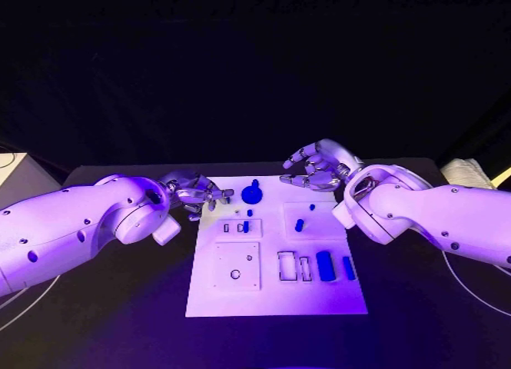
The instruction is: Assemble the parts on the task board
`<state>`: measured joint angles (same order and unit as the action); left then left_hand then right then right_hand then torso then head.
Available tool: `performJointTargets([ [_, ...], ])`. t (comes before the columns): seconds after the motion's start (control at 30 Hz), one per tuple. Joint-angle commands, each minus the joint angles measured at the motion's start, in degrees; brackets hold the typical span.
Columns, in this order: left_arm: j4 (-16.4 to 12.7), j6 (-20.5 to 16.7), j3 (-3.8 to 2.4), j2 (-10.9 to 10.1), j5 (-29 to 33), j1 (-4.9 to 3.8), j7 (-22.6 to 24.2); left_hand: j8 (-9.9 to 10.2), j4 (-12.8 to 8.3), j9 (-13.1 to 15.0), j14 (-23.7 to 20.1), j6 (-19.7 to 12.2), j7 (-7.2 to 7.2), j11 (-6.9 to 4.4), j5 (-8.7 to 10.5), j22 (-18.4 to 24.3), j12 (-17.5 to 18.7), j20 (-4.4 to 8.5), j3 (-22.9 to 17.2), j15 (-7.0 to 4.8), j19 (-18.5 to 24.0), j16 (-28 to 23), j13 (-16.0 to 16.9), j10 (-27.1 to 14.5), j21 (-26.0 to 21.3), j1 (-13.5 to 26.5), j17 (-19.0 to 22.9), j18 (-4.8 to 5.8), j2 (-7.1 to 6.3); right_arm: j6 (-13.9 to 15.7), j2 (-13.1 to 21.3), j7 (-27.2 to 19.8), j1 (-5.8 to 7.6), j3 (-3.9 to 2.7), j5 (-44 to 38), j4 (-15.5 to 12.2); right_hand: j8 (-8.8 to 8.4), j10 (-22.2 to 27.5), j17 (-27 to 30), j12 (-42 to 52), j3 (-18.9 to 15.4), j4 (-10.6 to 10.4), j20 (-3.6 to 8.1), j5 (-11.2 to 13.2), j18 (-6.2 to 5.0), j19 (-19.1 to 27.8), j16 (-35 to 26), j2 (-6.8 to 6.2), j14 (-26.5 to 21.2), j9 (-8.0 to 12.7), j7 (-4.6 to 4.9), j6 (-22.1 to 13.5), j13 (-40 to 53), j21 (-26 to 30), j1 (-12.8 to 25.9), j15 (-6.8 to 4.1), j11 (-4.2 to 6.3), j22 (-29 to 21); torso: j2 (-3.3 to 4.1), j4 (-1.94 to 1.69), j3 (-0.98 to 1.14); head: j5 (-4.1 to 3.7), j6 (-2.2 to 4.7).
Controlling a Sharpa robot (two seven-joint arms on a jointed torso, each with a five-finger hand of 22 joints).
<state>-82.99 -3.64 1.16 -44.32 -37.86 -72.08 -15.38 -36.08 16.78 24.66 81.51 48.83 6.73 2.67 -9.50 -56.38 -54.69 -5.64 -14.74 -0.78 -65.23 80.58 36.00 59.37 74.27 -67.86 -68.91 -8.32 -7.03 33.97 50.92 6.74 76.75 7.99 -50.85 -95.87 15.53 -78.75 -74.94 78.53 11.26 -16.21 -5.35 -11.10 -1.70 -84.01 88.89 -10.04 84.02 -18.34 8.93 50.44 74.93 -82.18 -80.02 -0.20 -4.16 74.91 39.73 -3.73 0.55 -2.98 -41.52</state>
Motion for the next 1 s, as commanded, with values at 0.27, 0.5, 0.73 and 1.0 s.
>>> performJointTargets([
  [0.27, 4.4, 11.8, 1.17, 5.6, -13.7, -1.61, -15.8, -2.5, 0.1, 2.6, 1.0, -1.0, -0.43, -0.46, -0.10, -1.6, -1.0, 0.38, 1.6, -0.40, -1.3, 0.8, 0.7, 0.1, 1.1, 2.1, -1.5, 1.50, 0.74, -1.0, 0.2, -1.5, 0.64, -0.08, 6.1, 1.4, 0.11, 0.3, -12.0, -0.3, 0.1, -0.1, -0.45, -0.4, -0.40, -2.0, -0.4, -0.18, 5.2, 0.0, -0.03, 0.1, 3.1, 0.6, 0.0, 0.07, 0.01, 9.4, -0.48, -0.11, 0.28, 0.67, -0.58],
  [0.5, 7.0, 12.2, 1.89, 8.7, -14.6, -2.57, -16.7, -2.9, 0.1, 3.2, 1.8, -1.5, -0.43, -0.46, -0.10, -3.4, -1.0, 0.43, 2.0, -0.42, -2.6, 1.7, 0.6, -0.1, 2.0, 2.6, -3.3, 1.86, 1.07, -1.4, -0.2, -0.7, 0.73, -0.08, 6.2, 2.0, 0.06, 0.5, -11.9, -0.4, 0.1, -0.2, -0.45, -0.5, -0.44, -2.0, -0.4, -0.22, 5.2, 0.0, 0.01, -0.1, 3.0, 0.8, 0.3, 0.09, -0.03, 9.2, -0.25, 0.22, 0.25, 0.96, -0.55],
  [0.73, 8.3, 12.1, 2.16, 11.1, -14.6, -2.98, -16.2, -3.0, 0.1, 3.3, 1.9, -1.7, -0.42, -0.45, -0.12, -3.8, -0.9, 0.44, 2.1, -0.42, -2.9, 1.8, 0.4, -0.3, 2.2, 2.6, -3.5, 1.94, 1.16, -1.7, -0.5, -0.1, 0.75, -0.08, 6.2, 2.4, 0.04, 0.6, -11.8, -0.5, 0.1, -0.3, -0.45, -0.5, -0.47, -1.9, -0.5, -0.23, 5.1, 0.0, 0.03, -0.1, 2.9, 0.9, 0.5, 0.10, -0.04, 9.2, -0.27, 0.13, 0.15, 0.73, -0.55],
  [1.0, 9.9, 13.3, 2.47, 13.2, -14.4, -3.09, -15.9, -3.0, 0.1, 3.4, 2.0, -1.8, -0.41, -0.45, -0.15, -3.9, -0.9, 0.44, 2.1, -0.41, -3.0, 1.9, 0.4, -0.3, 2.3, 2.6, -3.8, 1.98, 1.19, -2.2, -0.9, 0.4, 0.75, -0.07, 6.1, 2.6, 0.02, 0.7, -11.7, -0.6, 0.0, -0.3, -0.46, -0.6, -0.49, -1.9, -0.5, -0.29, 5.1, 0.0, 0.05, -0.3, 2.9, 1.0, 0.7, 0.12, -0.06, 9.1, -0.26, 0.06, 0.15, 0.63, -0.66],
])
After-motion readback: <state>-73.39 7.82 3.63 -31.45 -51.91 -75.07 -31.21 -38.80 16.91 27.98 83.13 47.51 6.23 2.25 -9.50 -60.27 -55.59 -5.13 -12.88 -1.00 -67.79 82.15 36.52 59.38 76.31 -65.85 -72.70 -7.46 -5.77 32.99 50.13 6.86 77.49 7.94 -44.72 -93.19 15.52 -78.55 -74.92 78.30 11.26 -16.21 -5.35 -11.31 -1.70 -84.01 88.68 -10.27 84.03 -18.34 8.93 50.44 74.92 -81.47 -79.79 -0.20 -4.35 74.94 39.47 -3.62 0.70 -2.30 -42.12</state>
